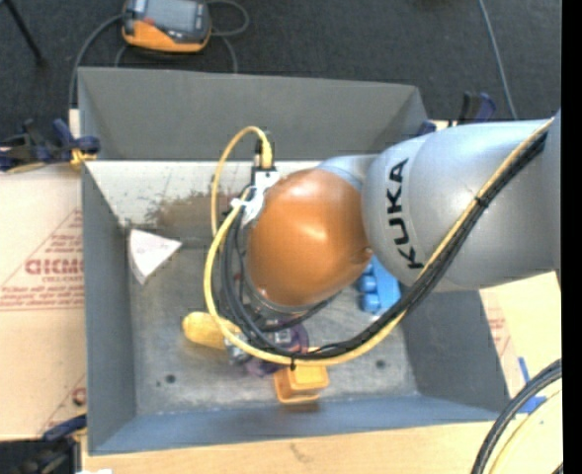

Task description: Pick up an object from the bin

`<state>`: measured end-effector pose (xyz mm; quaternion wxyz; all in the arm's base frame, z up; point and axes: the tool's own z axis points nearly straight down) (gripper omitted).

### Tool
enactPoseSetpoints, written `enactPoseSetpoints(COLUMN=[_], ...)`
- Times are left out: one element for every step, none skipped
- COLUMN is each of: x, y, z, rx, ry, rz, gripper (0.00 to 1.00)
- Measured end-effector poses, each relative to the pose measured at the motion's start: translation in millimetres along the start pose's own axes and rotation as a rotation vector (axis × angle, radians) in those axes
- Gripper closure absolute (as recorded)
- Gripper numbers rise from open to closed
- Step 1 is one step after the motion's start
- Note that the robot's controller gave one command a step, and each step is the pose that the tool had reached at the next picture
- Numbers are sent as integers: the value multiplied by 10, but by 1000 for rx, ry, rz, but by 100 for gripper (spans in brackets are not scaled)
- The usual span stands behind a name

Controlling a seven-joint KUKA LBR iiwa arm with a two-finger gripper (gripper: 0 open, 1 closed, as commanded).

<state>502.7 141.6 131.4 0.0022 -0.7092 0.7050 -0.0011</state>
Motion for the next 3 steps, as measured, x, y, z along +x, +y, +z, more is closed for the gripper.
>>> enactPoseSetpoints(x=[20, -163, -77], y=[-55, -202, -29], z=[-316, -571, -1087], rx=[-8, -3, -10], ry=[0, -1, 0], rz=[-104, 12, -134], gripper=[100, 100, 100])
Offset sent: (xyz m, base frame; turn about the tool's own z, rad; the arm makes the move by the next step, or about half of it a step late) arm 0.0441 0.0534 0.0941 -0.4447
